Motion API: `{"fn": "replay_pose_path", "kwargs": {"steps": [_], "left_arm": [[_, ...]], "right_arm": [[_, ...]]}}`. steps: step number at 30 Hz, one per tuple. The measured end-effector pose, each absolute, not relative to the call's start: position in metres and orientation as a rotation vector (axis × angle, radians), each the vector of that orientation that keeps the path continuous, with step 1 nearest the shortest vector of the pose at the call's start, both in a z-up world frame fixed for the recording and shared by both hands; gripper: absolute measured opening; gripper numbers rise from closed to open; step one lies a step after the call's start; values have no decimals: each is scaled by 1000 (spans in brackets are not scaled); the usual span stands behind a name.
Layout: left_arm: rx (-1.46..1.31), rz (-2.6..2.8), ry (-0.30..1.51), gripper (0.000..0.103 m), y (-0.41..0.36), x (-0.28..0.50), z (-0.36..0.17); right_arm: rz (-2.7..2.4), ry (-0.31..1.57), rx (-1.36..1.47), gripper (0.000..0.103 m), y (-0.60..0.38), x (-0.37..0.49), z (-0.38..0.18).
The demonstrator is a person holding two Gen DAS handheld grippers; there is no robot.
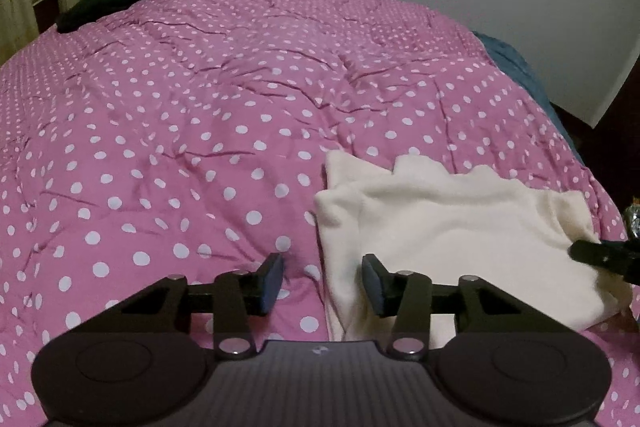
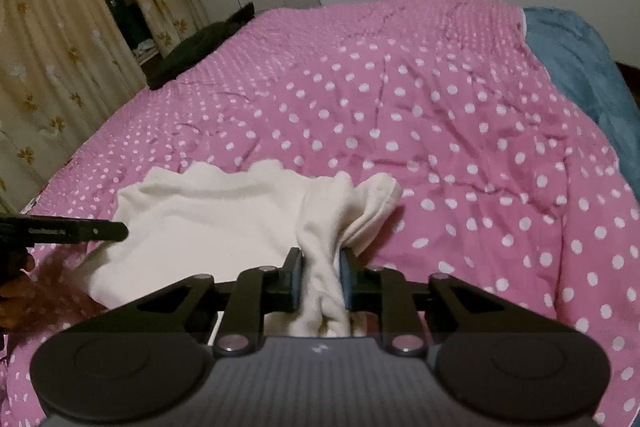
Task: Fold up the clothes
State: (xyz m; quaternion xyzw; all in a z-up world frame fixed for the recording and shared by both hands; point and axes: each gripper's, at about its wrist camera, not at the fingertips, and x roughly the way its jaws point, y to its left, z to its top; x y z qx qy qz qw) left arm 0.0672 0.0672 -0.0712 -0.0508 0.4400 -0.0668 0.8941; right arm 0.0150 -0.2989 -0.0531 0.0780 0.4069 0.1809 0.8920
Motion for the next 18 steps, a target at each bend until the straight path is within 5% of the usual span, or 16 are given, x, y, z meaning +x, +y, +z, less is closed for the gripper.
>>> {"fn": "replay_pose_path", "kwargs": {"steps": [5,11,14,18], "left_arm": [[-108,-122,912,57,71,73,-73],[-125,-103,912,69,71,88,-78],[-130,-102,909,68,70,94,-80],[-114,-114,893,54,69,92,-77]], "right_arm": [[367,862,184,34,-302,21,-62],[368,879,205,36,-303,28,-68],[374,880,209,29,-302,31,-68],[388,854,208,21,-301,25,-62]]}}
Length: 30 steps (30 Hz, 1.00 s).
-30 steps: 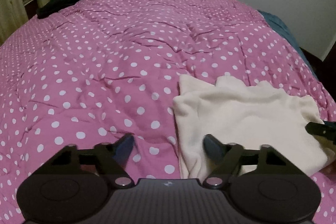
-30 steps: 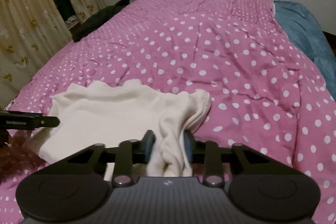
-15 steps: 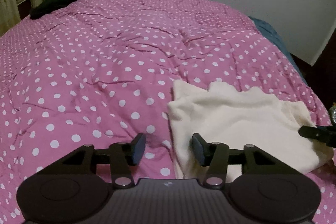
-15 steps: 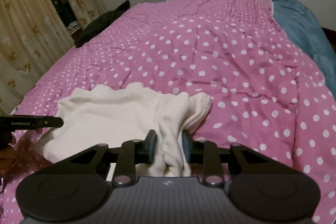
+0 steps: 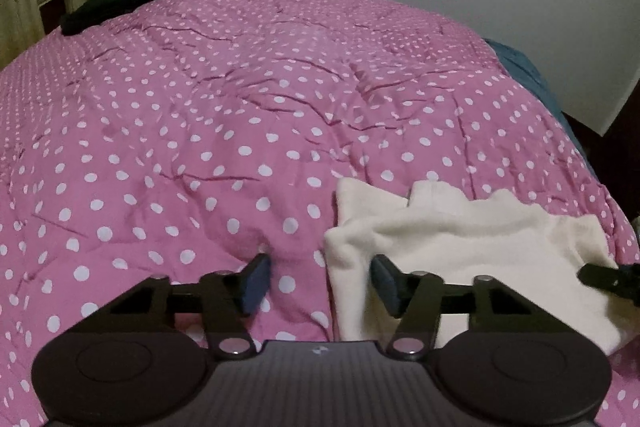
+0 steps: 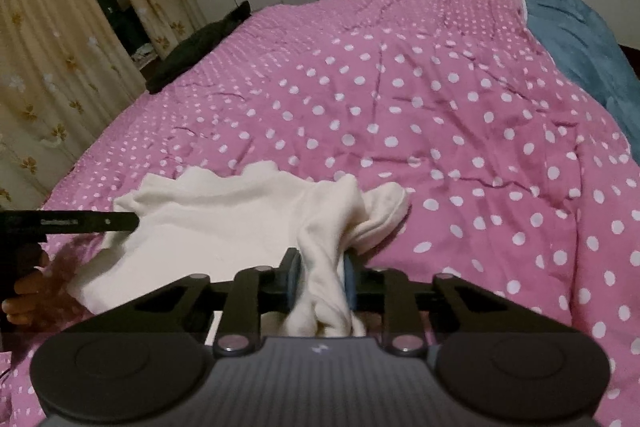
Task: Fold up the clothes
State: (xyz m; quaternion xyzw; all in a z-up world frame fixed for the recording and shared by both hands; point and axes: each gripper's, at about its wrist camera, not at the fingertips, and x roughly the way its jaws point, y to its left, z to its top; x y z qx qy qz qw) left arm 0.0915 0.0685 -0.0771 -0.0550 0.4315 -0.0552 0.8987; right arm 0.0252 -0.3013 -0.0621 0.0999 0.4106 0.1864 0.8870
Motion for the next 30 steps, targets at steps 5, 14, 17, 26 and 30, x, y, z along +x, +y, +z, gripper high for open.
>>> {"fn": "replay_pose_path", "kwargs": {"steps": [5,14,17,26,30], "left_arm": [[-119,-126,868,39,73,88,-73],[-108,-145,838,39,73,81,-69],[-112,-143,835,40,73,79,-68],[-127,-177,819,49,69,81,-63],[-128,-194,828,53,67,88,-68]], "right_arm": [[401,830,206,19,-303,21,-53],[391,829,194,19,-303,20,-55],[388,835,192,20,-303,21,-58],[378,844,194,25,-304,25,-62],[379,847,193,27,-305,26,-63]]}}
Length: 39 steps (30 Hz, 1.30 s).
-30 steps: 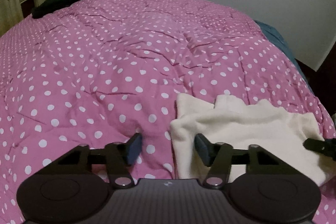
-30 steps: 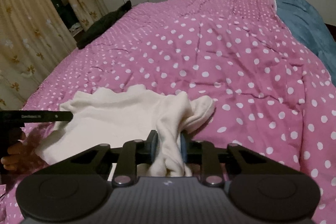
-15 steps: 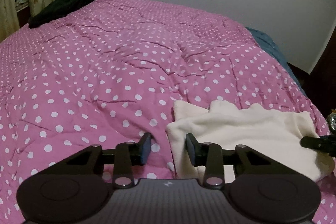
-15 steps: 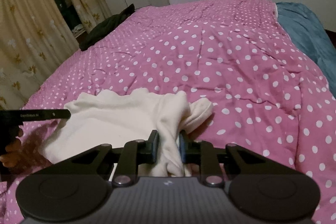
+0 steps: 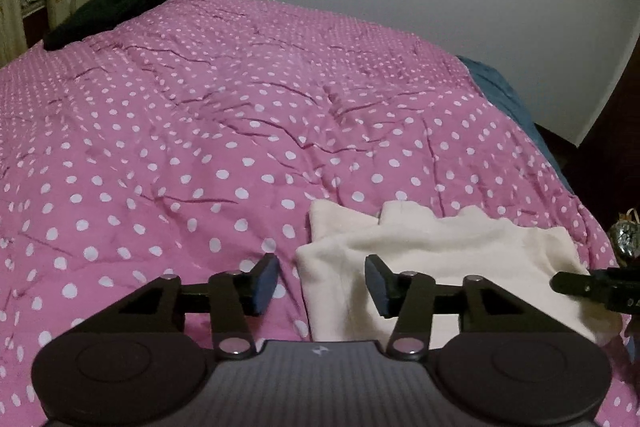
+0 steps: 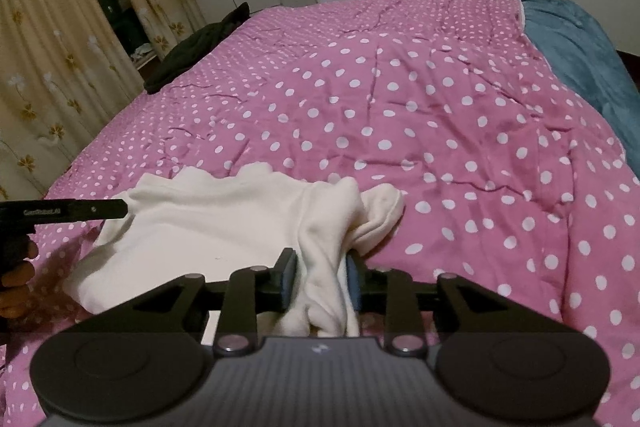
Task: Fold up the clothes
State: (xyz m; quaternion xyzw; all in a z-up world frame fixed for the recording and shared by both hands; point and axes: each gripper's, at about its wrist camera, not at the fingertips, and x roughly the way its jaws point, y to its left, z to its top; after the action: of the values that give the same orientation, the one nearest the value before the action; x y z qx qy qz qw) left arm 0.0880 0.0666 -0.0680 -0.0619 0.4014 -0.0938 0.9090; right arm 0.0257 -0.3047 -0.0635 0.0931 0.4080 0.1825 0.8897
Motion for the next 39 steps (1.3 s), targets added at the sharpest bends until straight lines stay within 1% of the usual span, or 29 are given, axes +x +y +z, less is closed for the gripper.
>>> {"fn": "replay_pose_path", "kwargs": {"steps": [1,4,5,10,18,28,36,39], "left_arm": [[-116,-203,824,55,65,89,-69],[-106,-201,828,54,63,94,-72],[-109,-200,829,53,62,95,-72],[-127,-249,793,52,62,92,-69],[-95,-317,756,53,51,88,-65],[-140,-299,842,54,65,102,-84],[-146,-329,855,52,64,99,-90],[-134,-379,853,34,57,96,-89]], "right_arm": [[379,848,197,29,-305,26,-64],[380,851,201,31,-305,28,-65],[381,851,201,31,-306,28,-65],[385,847,202,31,-306,28,-64],[388,843,205,31,-307,28,-64],[387,846,197,31,-306,27,-65],[386,850,196,32,-305,29,-66],[385,851,194,32,-304,30,-68]]}}
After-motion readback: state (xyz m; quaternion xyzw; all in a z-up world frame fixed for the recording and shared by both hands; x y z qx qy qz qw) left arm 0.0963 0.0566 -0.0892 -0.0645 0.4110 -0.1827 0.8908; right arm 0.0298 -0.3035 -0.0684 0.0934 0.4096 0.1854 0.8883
